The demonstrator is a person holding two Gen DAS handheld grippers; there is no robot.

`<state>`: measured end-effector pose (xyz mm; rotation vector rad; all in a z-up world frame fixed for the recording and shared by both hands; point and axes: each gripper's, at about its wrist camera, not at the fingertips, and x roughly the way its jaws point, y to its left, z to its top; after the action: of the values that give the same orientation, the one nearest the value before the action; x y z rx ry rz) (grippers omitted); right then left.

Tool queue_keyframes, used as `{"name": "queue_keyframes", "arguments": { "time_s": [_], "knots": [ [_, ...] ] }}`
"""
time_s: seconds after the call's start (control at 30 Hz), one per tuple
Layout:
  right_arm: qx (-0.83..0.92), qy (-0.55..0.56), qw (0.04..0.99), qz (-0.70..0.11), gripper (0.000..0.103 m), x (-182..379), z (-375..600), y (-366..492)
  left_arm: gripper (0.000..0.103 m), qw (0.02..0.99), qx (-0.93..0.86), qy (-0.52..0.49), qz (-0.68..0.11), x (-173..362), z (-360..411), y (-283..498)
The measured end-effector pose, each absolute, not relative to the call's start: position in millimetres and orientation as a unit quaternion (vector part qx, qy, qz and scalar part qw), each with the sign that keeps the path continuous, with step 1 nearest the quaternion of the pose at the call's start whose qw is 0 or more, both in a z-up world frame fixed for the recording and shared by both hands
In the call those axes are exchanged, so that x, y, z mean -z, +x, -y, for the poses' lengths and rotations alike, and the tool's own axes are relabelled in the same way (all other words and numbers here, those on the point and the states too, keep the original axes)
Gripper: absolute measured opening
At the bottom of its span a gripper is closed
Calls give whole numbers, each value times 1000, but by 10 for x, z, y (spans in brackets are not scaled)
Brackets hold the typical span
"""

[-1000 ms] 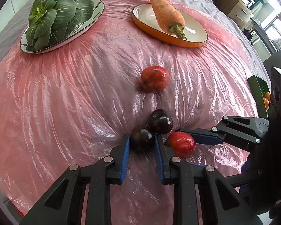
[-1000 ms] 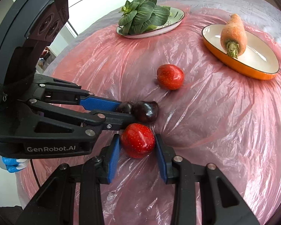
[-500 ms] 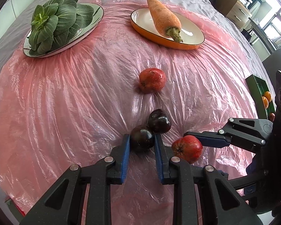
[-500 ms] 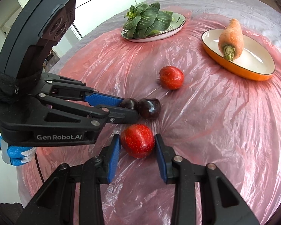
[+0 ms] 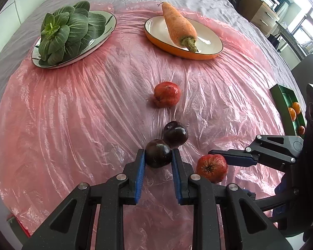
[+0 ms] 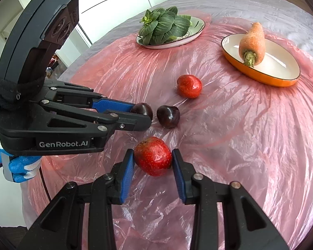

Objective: Organize fruits
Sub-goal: 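Grasp the dark plum with the left tool while the right tool grasps the red tomato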

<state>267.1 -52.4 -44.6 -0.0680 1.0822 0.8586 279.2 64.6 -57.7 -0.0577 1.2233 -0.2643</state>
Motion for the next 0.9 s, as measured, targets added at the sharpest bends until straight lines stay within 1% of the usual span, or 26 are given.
{"name": "queue_keyframes", "arguments": {
  "time_s": [0.33, 0.9],
  "knots": [
    [-395, -27, 773, -495, 52, 370, 559, 2579, 21, 818, 120, -29, -562, 483, -683, 2700],
    [-387, 0, 776, -498, 52, 240, 731, 2286, 21, 817, 125, -36, -562, 368, -619, 2280]
  ]
}}
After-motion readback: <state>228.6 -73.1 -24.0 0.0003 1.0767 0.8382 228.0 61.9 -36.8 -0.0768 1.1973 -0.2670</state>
